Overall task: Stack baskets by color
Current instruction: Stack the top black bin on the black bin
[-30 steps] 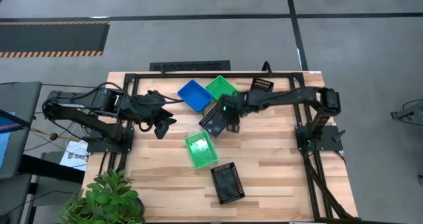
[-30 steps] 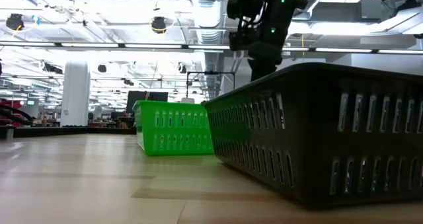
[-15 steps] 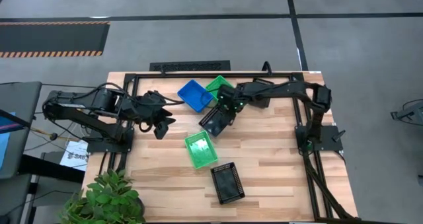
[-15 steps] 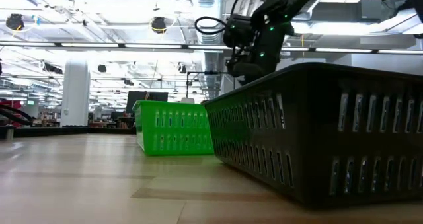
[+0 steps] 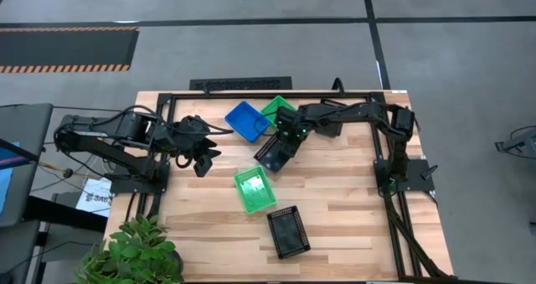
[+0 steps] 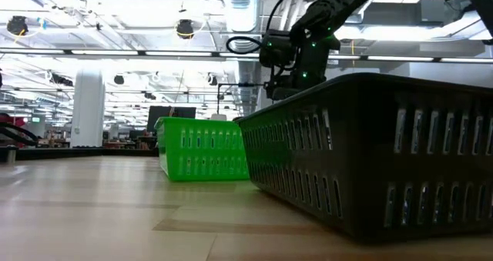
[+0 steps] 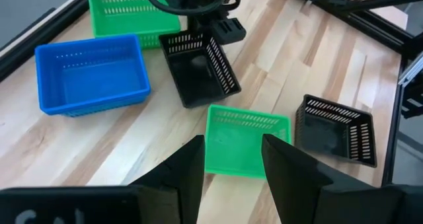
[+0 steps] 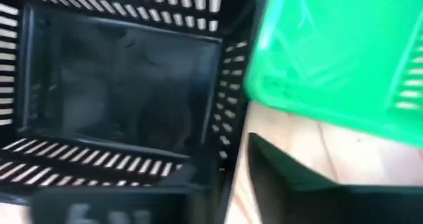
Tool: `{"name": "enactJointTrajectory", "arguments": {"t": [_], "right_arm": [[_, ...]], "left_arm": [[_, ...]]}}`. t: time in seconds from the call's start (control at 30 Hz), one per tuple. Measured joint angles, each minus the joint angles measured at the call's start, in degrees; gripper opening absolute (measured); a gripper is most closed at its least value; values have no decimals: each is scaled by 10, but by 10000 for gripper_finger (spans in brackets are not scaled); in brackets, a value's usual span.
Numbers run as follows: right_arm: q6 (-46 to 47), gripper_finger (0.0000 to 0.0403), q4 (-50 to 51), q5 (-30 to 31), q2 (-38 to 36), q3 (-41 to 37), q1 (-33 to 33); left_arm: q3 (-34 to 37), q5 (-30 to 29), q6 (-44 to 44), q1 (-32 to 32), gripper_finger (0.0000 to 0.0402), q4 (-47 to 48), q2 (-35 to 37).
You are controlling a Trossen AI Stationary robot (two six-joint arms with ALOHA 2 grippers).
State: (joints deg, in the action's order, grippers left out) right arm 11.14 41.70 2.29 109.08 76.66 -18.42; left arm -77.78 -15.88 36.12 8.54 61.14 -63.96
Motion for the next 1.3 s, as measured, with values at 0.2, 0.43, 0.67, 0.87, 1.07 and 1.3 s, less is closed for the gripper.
{"name": "enactJointTrajectory", "arguments": {"t": [0.2,0.43,0.67,0.87,1.07,1.3], "right_arm": [[2,21,17,-11,-1,0,9],[6,9,62,-67,-37,0,16],[-29,7,102,-130,-127,0,-18],[-100,7,180,-120,-195,0,-106],[-204,5,231,-52,-239,0,-218],[-303,3,254,-50,-238,14,-335]], "left_arm": [[0,0,-18,0,138,0,0],[0,0,-52,0,138,1,0],[0,-6,-87,-19,138,16,7],[0,-20,-117,-44,138,12,11],[0,-24,-117,-72,138,10,11],[0,-25,-90,-112,138,8,11]]}}
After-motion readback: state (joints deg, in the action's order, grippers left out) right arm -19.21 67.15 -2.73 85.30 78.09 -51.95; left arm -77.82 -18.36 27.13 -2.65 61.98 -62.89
